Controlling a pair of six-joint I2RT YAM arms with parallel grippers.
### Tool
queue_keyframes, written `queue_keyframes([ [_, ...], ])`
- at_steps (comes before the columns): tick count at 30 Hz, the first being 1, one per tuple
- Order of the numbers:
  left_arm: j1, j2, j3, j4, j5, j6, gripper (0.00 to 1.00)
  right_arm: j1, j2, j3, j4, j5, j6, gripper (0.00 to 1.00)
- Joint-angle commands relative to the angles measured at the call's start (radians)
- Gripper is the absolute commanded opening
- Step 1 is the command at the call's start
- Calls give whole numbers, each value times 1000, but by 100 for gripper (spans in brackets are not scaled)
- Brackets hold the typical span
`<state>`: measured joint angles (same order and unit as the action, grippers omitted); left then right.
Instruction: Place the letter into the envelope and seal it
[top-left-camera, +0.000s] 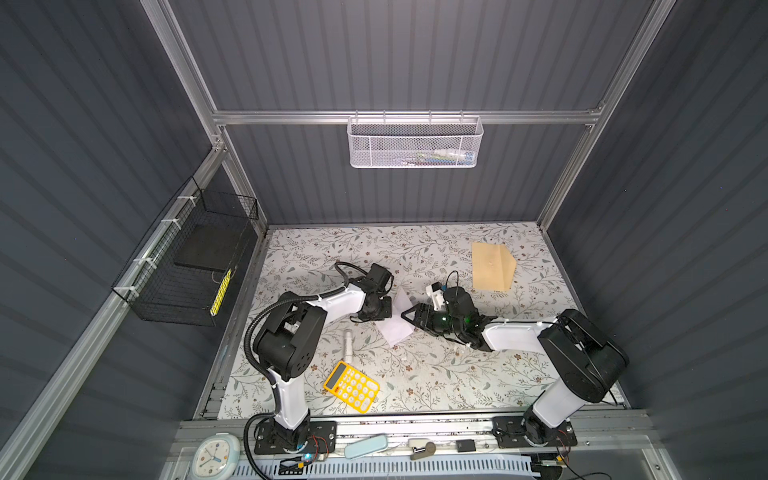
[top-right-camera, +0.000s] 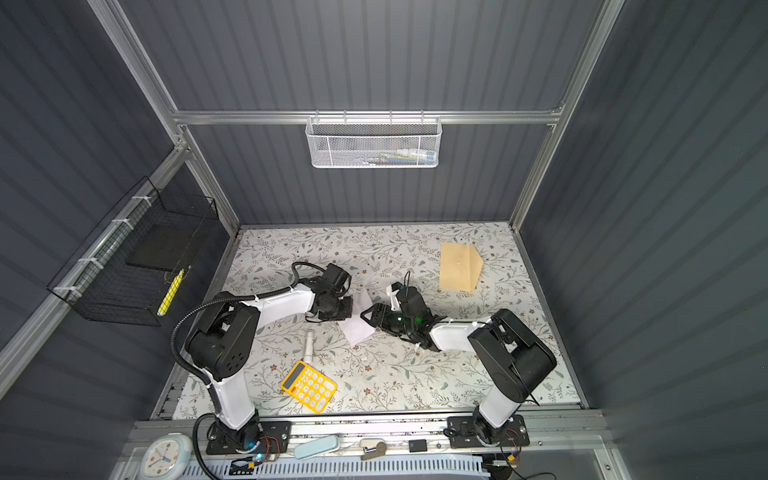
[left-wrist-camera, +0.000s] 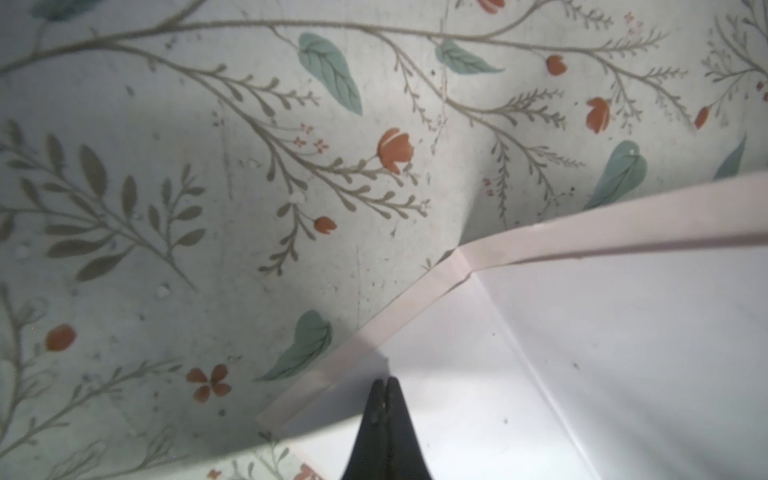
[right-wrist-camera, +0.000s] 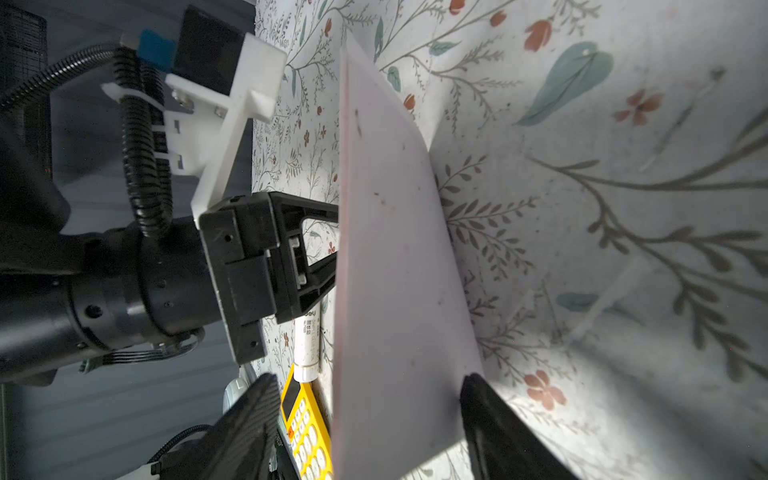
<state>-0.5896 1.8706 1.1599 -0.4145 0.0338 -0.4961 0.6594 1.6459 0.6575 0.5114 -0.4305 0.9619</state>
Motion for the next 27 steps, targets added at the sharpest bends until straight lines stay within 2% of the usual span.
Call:
queue_keyframes([
  [1, -5, 52, -18, -52, -8, 21, 1, 5, -14, 19, 51, -34, 1, 73],
  [10, -4, 40, -28, -49, -8, 19, 1, 6, 4, 23, 131, -66, 40, 74],
  [17, -6, 36, -25, -47, -5, 19, 1, 5, 42, 28, 185, -93, 67, 66],
  [27, -3, 30, -29, -37, -6, 27, 1, 6, 44, 13, 200, -109, 68, 61],
])
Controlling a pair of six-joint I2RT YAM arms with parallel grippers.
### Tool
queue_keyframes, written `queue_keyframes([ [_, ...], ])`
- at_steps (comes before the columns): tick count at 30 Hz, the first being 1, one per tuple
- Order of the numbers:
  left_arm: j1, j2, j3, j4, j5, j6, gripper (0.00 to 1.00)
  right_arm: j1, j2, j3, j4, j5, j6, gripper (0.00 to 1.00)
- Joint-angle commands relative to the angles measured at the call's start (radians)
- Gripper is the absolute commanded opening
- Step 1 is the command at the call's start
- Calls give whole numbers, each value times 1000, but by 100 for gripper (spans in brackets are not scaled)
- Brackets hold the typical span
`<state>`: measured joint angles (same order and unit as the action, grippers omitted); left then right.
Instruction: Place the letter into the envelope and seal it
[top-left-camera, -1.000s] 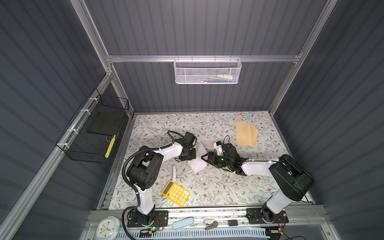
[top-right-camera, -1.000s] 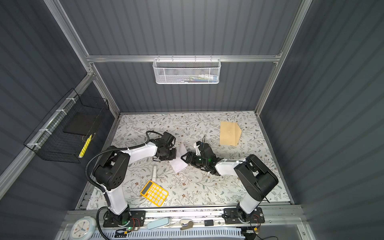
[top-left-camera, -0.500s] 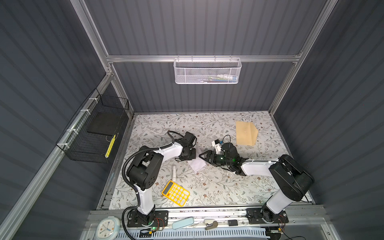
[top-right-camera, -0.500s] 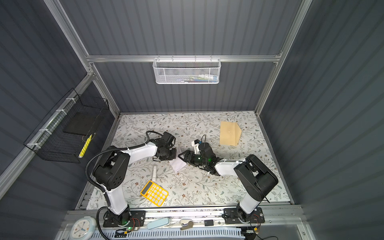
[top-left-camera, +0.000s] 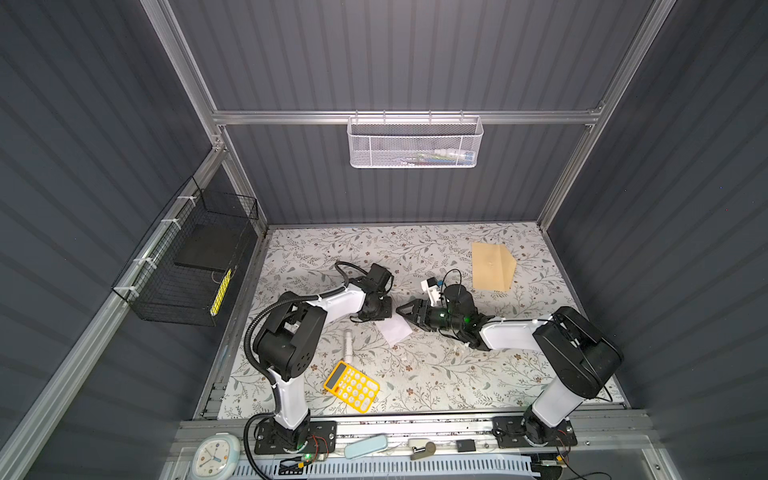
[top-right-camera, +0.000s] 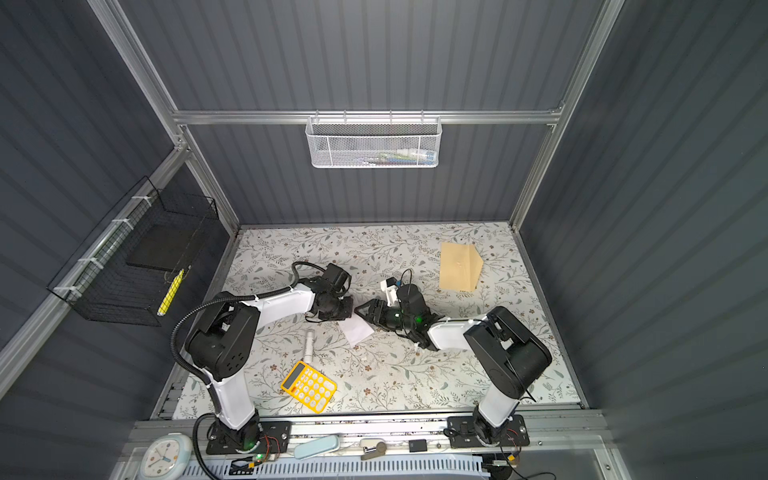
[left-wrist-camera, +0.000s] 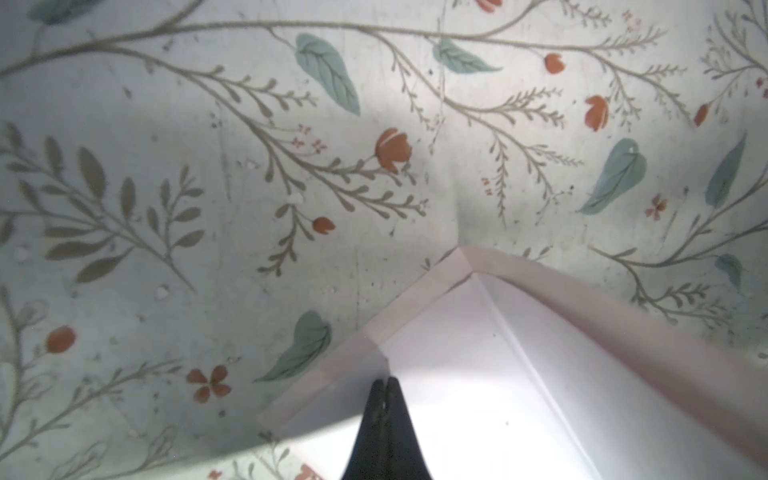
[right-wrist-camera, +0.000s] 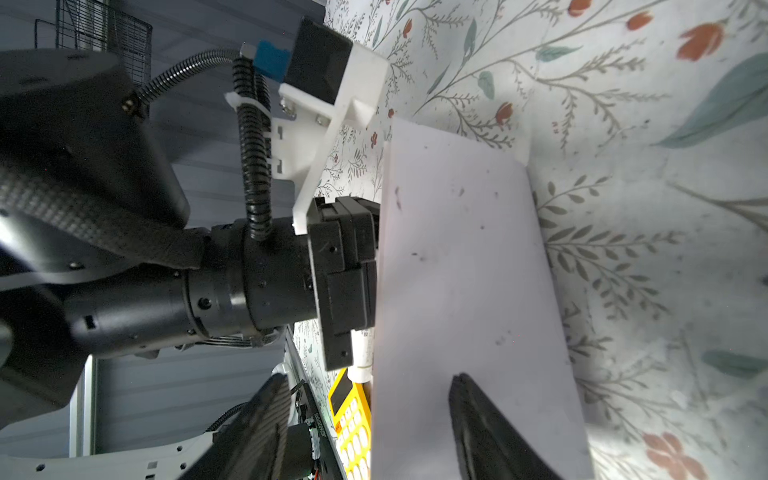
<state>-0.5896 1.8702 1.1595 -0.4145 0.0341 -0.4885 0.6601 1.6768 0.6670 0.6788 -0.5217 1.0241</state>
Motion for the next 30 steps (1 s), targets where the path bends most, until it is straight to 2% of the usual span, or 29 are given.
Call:
queue_keyframes([
  [1, -4, 28, -29, -35, -6, 20, 1, 4, 16, 4, 36, -18, 7, 59],
  [8, -4, 20, -37, -31, -7, 21, 1, 4, 49, -4, 95, -22, 44, 47],
  [16, -4, 19, -43, -25, -5, 21, 1, 5, 88, -13, 157, -34, 83, 26],
  [30, -4, 5, -61, -17, -7, 21, 1, 7, 138, -24, 158, -26, 93, 10],
])
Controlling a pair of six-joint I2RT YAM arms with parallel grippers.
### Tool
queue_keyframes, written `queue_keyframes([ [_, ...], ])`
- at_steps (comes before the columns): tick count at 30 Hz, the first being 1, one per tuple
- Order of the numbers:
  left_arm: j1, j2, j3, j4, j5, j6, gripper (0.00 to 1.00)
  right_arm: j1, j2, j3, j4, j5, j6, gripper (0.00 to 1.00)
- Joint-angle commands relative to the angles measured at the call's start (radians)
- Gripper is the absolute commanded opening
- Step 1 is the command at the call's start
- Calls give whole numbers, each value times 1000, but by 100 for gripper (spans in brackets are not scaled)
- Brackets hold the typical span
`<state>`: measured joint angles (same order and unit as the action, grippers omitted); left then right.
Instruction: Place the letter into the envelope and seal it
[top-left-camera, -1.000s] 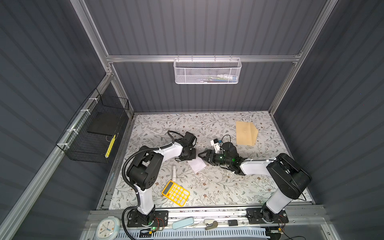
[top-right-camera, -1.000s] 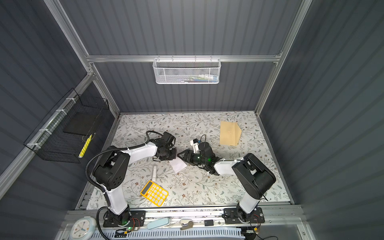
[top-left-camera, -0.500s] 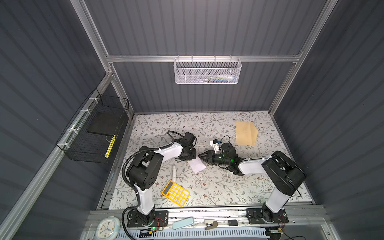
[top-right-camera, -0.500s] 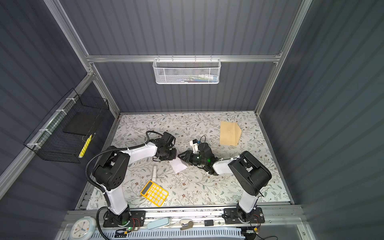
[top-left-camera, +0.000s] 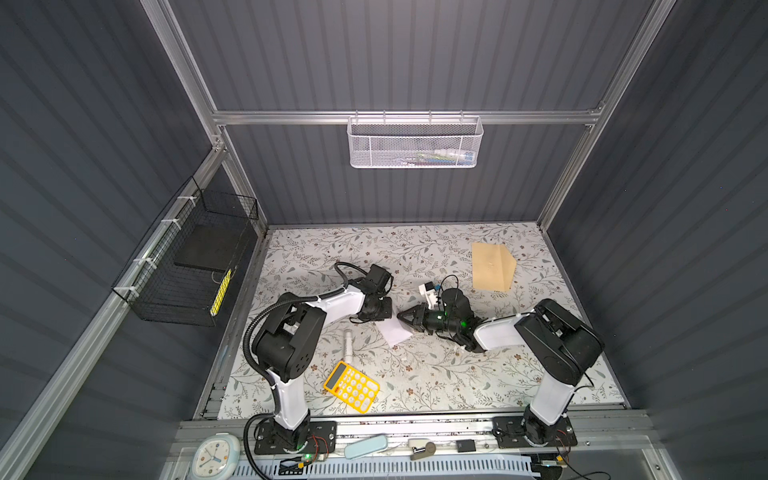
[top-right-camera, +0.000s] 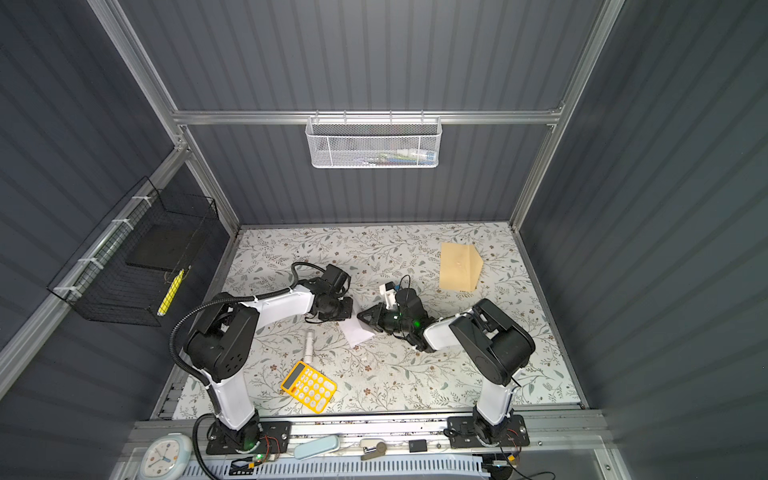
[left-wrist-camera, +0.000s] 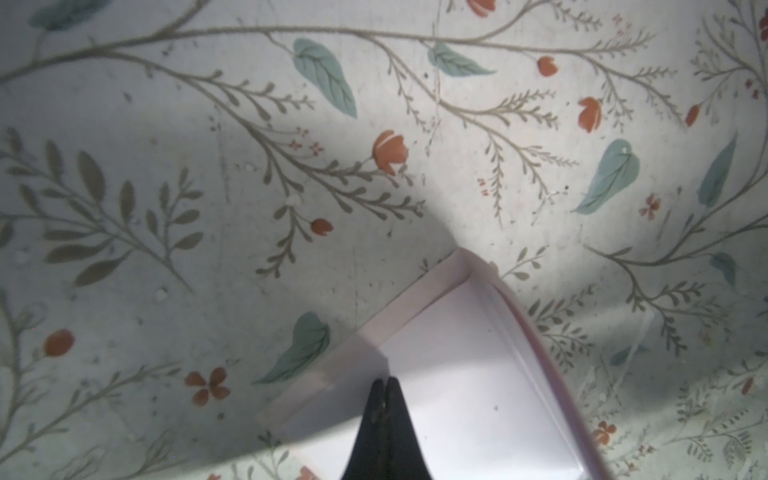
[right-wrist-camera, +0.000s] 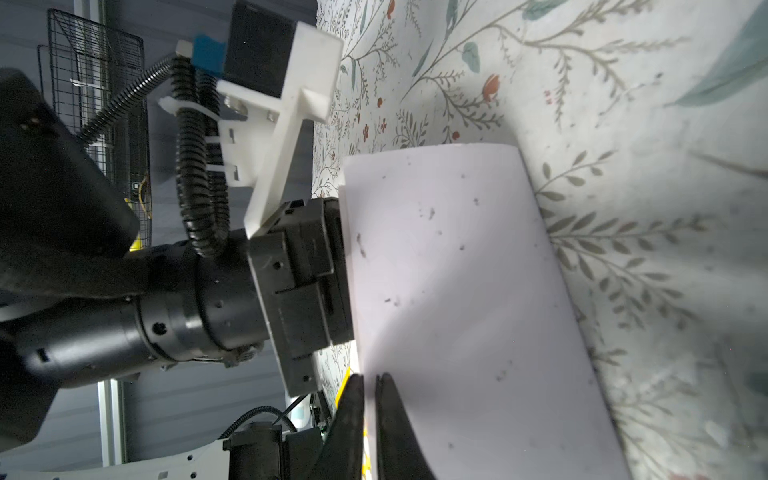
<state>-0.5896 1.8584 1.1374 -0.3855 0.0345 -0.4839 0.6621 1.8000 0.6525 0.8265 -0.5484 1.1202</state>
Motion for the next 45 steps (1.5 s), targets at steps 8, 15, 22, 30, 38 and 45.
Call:
queue_keyframes([
  [8, -4, 1, -67, -21, 4, 4, 1, 24, 61, 19, -76, 10, -35, 8],
  [15, -4, -21, -101, 17, 27, -8, 2, 34, 89, 32, -142, 32, -62, 7],
  [22, -3, -47, -140, 60, 45, -28, 4, 36, 101, 42, -215, 57, -80, 7],
  [30, -5, -50, -141, 64, 47, -24, 5, 33, 43, 27, -216, 70, -77, 11],
  [38, -4, -45, -145, 67, 41, -18, 4, 5, -4, 109, -351, 77, -114, 15],
  [45, -4, -33, -137, 66, 38, -9, 2, -34, 8, 138, -383, 71, -112, 15],
])
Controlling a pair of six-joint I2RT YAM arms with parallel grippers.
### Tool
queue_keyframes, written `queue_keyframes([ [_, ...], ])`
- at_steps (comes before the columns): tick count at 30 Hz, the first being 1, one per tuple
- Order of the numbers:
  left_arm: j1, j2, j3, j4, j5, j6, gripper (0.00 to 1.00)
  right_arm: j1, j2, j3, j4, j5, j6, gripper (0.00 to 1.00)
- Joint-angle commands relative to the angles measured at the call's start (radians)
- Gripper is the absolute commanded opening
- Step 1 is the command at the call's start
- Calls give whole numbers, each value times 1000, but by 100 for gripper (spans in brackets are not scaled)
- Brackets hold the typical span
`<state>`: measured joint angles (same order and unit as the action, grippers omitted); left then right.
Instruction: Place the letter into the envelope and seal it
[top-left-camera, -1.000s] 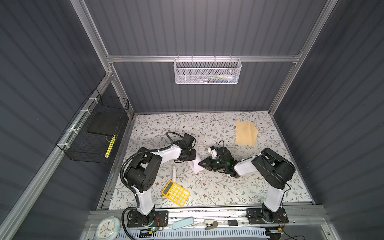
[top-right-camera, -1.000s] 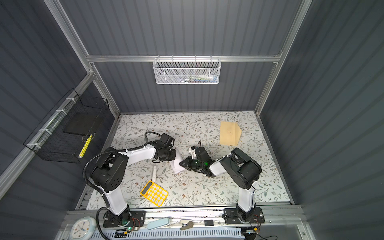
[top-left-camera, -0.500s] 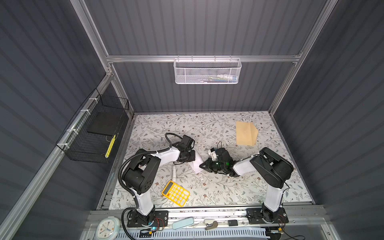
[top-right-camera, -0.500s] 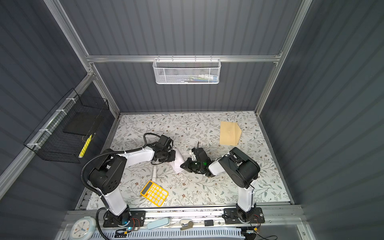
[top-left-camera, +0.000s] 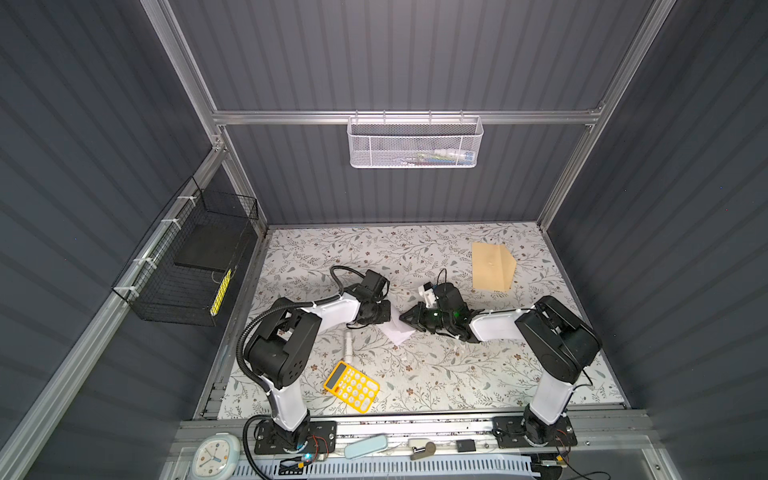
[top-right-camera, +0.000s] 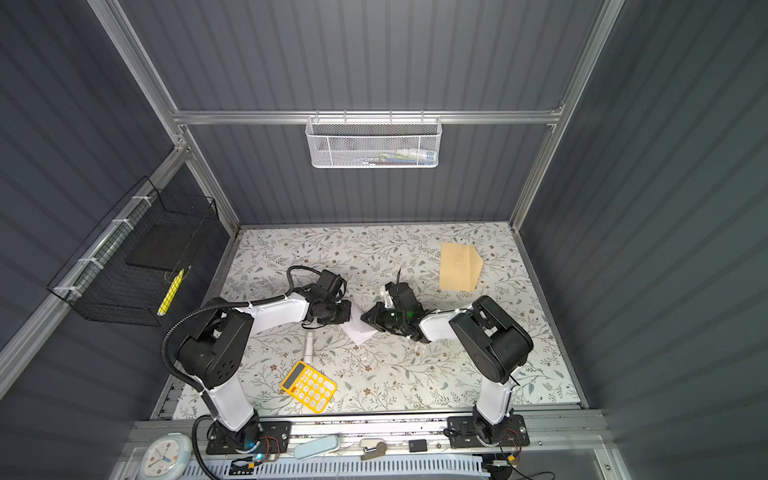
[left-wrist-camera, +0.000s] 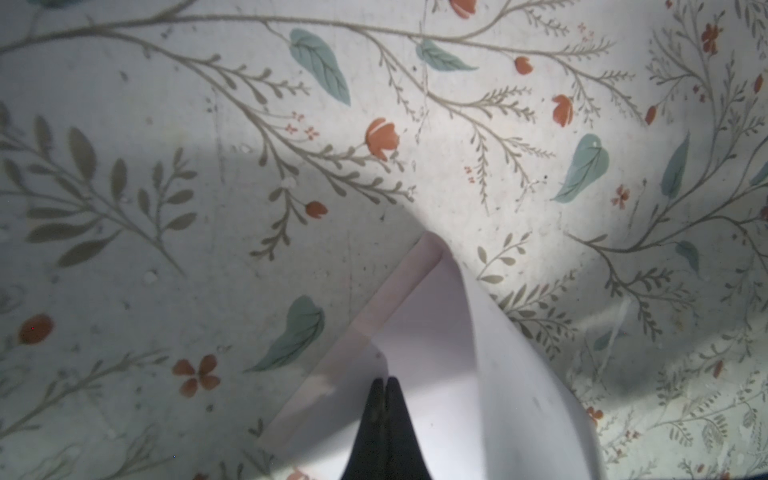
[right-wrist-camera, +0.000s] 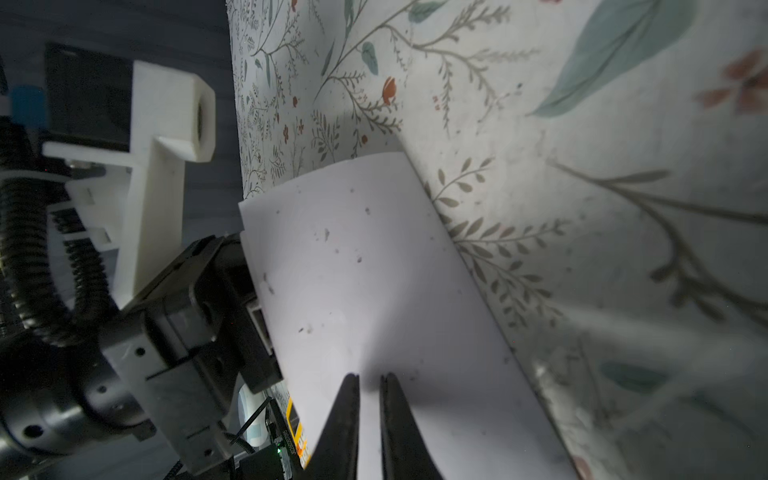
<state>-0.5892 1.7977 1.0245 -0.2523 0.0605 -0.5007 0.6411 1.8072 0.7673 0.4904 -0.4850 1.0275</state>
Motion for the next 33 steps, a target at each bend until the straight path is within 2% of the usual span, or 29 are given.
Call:
queue_keyframes([
  [1, -4, 29, -23, -67, 12, 10, 2, -20, 8, 33, -55, 2, -23, 15],
  [12, -4, 43, -19, -62, 8, 18, 2, -46, 108, 154, -91, -80, -43, 14],
  [20, -5, 48, -23, -59, 4, 13, 1, -28, 118, 128, -41, -112, -22, 11],
  [33, -4, 41, -37, -49, 1, 8, 1, -1, 147, 109, -42, -96, -18, 10],
])
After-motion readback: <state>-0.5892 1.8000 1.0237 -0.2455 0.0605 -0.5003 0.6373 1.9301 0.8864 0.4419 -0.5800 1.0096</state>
